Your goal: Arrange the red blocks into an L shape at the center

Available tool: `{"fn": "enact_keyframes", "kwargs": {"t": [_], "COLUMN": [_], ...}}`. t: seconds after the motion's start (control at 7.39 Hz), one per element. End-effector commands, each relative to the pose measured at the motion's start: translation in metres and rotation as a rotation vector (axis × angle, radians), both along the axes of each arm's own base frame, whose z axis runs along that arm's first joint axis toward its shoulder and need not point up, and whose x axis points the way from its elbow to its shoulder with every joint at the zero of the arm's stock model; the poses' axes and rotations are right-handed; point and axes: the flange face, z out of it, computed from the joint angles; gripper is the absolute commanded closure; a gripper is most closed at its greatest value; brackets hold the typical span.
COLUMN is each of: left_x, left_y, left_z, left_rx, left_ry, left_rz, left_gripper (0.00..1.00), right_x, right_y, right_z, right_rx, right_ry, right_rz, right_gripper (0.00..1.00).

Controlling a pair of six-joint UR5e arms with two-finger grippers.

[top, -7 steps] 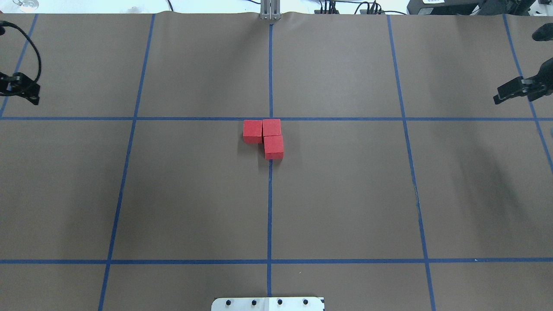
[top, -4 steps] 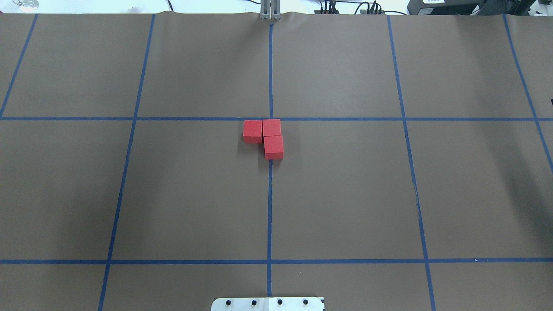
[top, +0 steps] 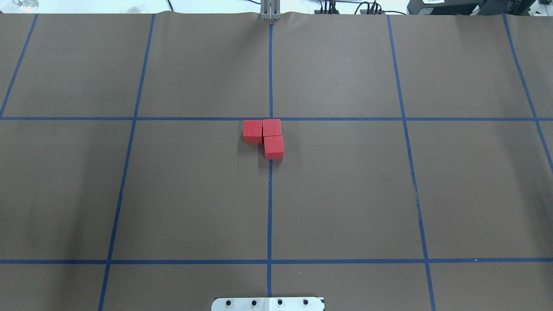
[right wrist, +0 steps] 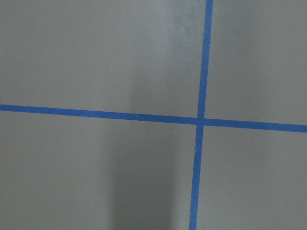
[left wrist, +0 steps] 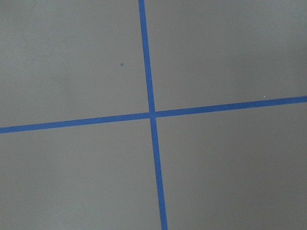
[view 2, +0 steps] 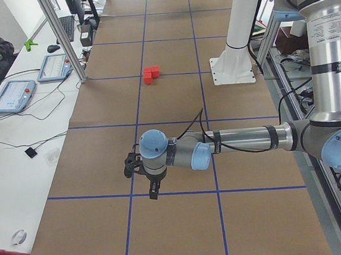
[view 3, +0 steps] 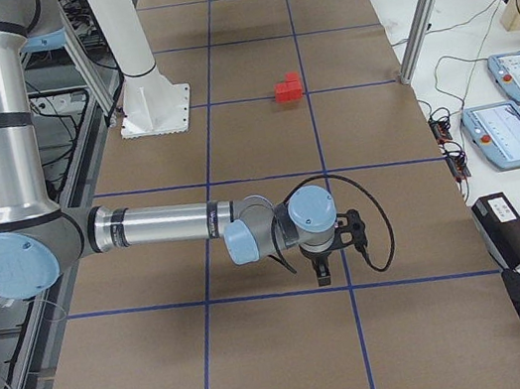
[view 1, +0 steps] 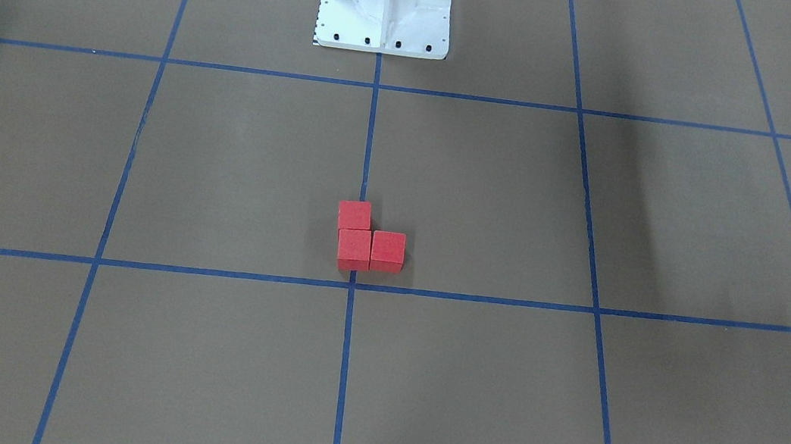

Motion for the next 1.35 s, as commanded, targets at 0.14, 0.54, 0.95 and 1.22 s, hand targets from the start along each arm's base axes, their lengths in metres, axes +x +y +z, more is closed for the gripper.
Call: {"fn": "enact_keyframes", "kwargs": {"t": [0.14,0.54,0.95,1.22], "left_x": [-0.009,-0.010,-0.011,-0.010], "left_y": [0.001,0.003,0.003,0.003], "left_z": [-0.004,-0.004,-0.004,-0.005], "left_rx": [-0.004,-0.006,-0.012,-0.017], "left_ry": [-0.100,-0.101,-0.102,-0.102], "left_rz": [-0.051,-0.053,-0.054,-0.052], "left_gripper": [0.00,0.00,0.00,0.00], "right_x": [0.009,0.022,0.021,0.021], "right_y": [0.004,0.009,0.010,0.020], "right_z": [0.010,0.013,-0.048,-0.057], "right_rx": [-0.013,-0.021,-0.079,-0.085], "right_ry": [0.059,0.077,0.082,0.091], "right_rz": [0.021,0.040,0.036,0.035], "right_gripper": [0.01,0.01,0.01,0.01]}}
